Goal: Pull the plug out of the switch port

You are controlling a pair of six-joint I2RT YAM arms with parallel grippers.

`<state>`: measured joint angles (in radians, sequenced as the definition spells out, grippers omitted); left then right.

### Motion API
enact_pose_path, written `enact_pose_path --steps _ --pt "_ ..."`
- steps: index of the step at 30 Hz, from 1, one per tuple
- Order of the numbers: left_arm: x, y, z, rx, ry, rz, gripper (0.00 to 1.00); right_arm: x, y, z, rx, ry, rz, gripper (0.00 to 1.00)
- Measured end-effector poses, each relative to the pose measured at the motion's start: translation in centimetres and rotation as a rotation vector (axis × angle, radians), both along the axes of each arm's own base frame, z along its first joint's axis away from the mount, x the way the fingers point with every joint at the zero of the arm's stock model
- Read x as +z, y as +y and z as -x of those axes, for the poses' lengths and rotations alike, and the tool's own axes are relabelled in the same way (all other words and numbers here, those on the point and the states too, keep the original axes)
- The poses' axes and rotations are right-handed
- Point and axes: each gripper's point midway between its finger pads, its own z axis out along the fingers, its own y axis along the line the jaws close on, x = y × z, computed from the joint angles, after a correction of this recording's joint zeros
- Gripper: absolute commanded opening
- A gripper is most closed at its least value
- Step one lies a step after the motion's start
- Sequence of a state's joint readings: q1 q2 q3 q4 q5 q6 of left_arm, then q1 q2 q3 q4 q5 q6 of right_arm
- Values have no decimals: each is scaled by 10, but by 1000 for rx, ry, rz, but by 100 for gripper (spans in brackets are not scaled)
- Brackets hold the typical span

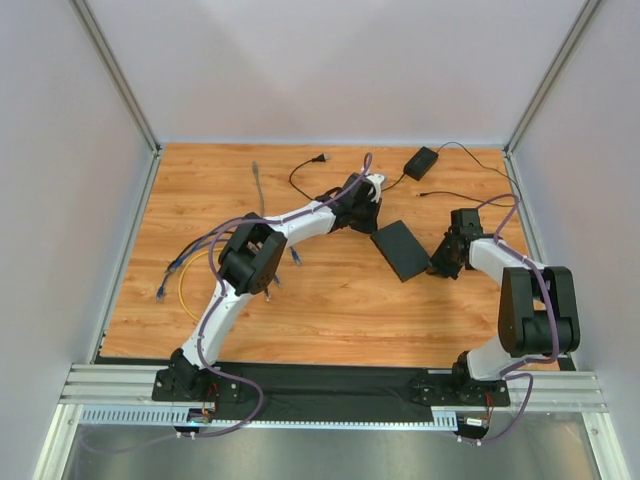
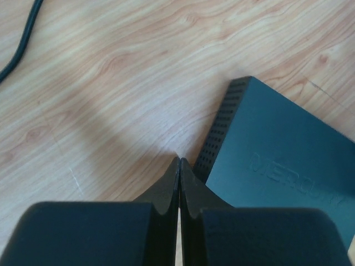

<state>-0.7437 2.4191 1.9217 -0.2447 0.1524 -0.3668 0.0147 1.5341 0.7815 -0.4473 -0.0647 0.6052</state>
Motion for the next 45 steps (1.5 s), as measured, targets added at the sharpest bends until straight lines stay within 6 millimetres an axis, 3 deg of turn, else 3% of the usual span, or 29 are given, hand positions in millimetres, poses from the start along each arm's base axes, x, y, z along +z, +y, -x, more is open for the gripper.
enact_pose_path --steps 12,20,23,24,27,32,35,38,39,42,45 --pt "-4 37 41 41 80 54 0 4 1 -62 36 -34 -3 9" --pt "5 74 81 93 92 0 0 9 0 -68 85 -37 31 13" --pt "29 98 97 147 59 13 4 16 -4 -60 96 -32 83 19" --pt "39 103 100 159 45 25 8 22 -6 -57 101 -41 103 27" --pt "83 124 114 200 -34 112 15 38 -2 -41 135 -78 153 34" --pt "132 155 155 218 -97 278 25 45 28 8 266 -118 169 42" --pt "126 178 190 224 -76 343 33 40 41 38 333 -104 173 53" --pt "102 199 220 240 -21 365 38 42 53 61 378 -127 153 75" --pt "94 205 229 248 -1 368 39 46 57 65 386 -149 141 89" --pt "84 218 247 259 30 389 41 57 66 69 392 -212 105 100" --pt "91 222 256 261 27 447 43 59 69 70 386 -226 86 100"
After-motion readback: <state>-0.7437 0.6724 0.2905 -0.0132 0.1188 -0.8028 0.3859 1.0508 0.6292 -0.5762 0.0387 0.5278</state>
